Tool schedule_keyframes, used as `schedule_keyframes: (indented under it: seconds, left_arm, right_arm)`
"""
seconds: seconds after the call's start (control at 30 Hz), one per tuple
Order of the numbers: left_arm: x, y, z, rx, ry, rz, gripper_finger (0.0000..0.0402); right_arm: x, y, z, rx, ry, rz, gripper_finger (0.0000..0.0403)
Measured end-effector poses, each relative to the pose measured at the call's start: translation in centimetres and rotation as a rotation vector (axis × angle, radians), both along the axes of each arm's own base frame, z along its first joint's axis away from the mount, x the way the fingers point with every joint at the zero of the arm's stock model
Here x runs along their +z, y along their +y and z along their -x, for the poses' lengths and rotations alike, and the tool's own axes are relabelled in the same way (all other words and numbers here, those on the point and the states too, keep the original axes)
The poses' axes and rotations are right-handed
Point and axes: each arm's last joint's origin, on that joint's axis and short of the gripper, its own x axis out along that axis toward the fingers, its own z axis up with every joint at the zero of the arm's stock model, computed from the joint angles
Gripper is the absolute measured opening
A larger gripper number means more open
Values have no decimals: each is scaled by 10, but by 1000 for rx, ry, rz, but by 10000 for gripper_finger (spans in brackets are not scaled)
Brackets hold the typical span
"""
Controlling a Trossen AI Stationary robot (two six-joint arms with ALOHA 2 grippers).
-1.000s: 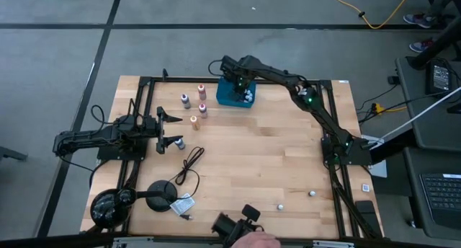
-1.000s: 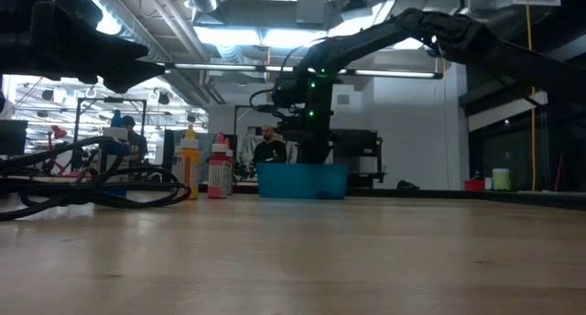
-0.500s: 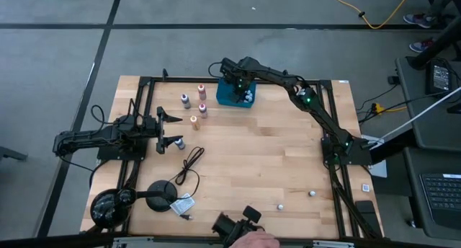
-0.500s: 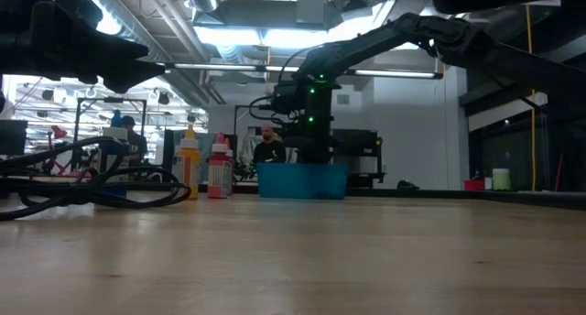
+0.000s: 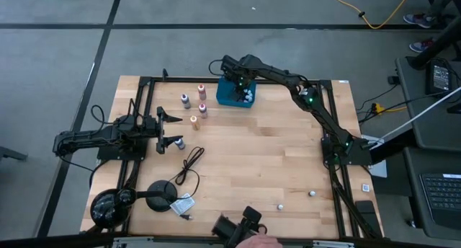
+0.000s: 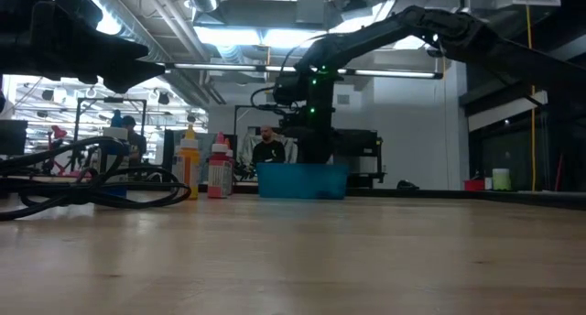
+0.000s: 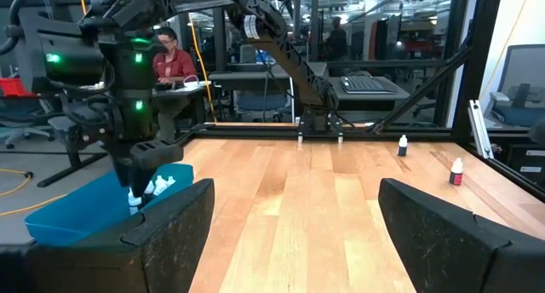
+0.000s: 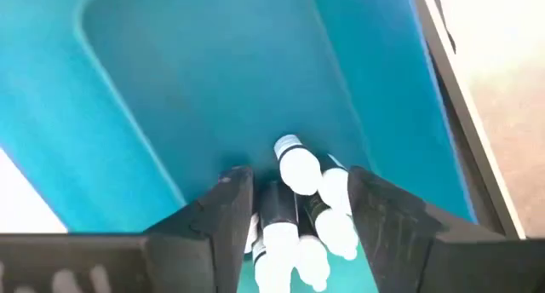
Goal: Pick & Place food coloring
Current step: Put the small black food coloring bottle into the blue container
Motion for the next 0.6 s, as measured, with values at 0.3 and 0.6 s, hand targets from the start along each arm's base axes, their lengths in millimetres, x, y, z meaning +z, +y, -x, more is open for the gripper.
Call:
schedule_keyframes:
  seconds: [0.3, 0.6]
  left_arm:
    - [0, 0, 0, 0, 0, 0, 327]
    - [0, 0, 0, 0, 0, 0, 328]
  right_arm:
    - [35, 17, 0, 21, -56, 41, 197]
    - [78, 69, -12, 90, -175, 27, 198]
